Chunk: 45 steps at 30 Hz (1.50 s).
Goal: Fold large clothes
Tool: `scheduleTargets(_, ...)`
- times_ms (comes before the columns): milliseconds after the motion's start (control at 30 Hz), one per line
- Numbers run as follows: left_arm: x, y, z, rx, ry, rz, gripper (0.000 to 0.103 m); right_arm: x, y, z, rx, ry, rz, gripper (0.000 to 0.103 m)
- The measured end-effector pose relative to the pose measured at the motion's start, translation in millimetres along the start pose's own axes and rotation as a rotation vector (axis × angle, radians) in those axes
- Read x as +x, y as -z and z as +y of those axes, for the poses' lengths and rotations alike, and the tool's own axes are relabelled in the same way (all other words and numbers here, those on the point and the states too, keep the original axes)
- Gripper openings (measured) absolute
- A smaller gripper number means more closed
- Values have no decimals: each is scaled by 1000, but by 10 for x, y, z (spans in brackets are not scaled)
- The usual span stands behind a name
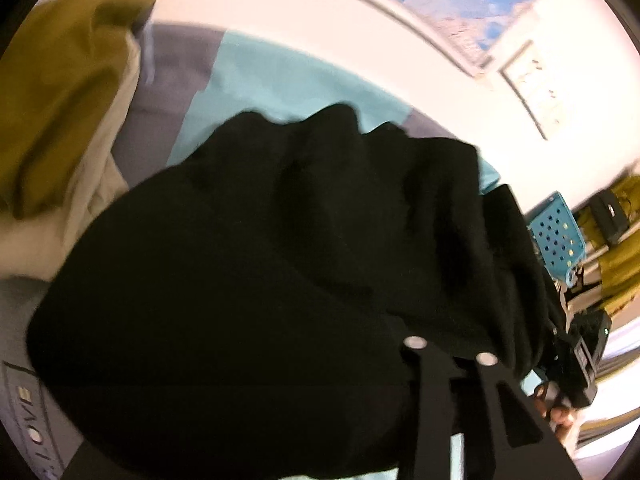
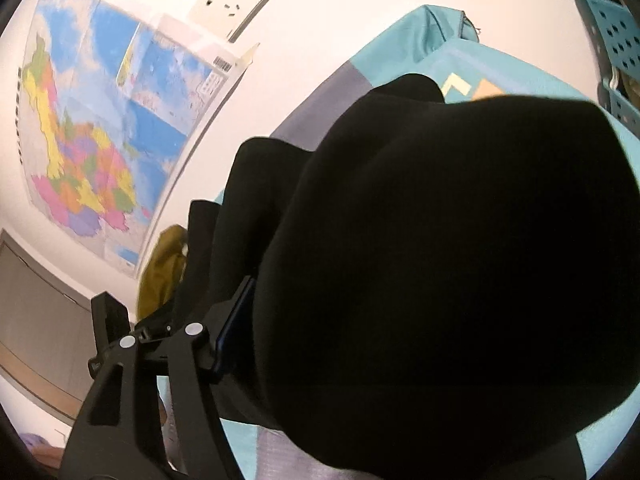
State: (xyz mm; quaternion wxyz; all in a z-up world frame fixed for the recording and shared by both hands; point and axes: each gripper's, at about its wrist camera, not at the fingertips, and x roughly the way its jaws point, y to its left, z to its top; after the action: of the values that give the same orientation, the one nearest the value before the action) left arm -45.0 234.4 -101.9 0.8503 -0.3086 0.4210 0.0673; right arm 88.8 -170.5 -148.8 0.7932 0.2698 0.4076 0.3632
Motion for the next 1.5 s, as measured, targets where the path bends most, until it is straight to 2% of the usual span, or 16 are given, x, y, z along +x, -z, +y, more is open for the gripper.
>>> scheduleTargets(233, 175, -32, -163, 86, 9, -16, 82, 232, -37, 155, -95, 53, -10, 70)
scheduleTargets(267, 206, -41, -213, 106, -15, -21, 82, 252, -45, 154, -98, 56, -12, 61)
scheduleTargets(300, 230, -49, -256, 120, -39, -29, 80, 273, -57, 141, -87, 66, -11, 54)
scheduleTargets(333, 239, -53, -287, 126, -60, -34, 67, 266, -64, 114, -74, 63, -11, 42)
scheduleTargets(400, 232, -87, -307, 116, -82, -33, 49, 222, -72, 72, -57, 33, -9, 33)
scheduleTargets(467, 146, -118, -285, 95, -96, -47, 23, 132, -67, 87, -44, -1, -10, 27)
scheduleTargets(633, -195, -120, -212, 49, -9, -41, 15, -198, -59, 219, 1, -123, -37, 24)
scheduleTargets(733, -493, -74, -83, 6, 106, -20, 15, -446, 10, 370, -31, -173, -48, 24)
scheduleTargets(800, -526, -57, -15, -2, 142, -5, 19, -477, 93, 339, -20, -173, -25, 28)
scheduleTargets(967, -120, 140, 150, 12, 56, 90, 40, -197, 313, 7, 48, -34, 106, 50)
scheduleTargets(1033, -150, 228, 117, 73, 64, 43, 48, -204, 406, -55, 54, -29, 91, 55)
scheduleTargets(1167, -138, 298, 2, 148, 93, 22, 73, -244, 458, 10, 22, -90, 85, 79)
scheduleTargets(1300, -21, 320, -209, 221, 60, -15, 87, -110, 473, 141, -65, -20, 72, 79)
scheduleTargets(1400, 70, 282, -298, 228, 6, -38, 82, -18, 457, 118, -62, -9, 76, 56)
scheduleTargets(1467, 69, 268, -313, 219, -26, -50, 57, -2, 464, 84, -45, -16, 77, 36)
scheduleTargets(1500, 39, 255, -328, 212, -35, -66, 51, -13, 460, 67, -29, -36, 73, 33)
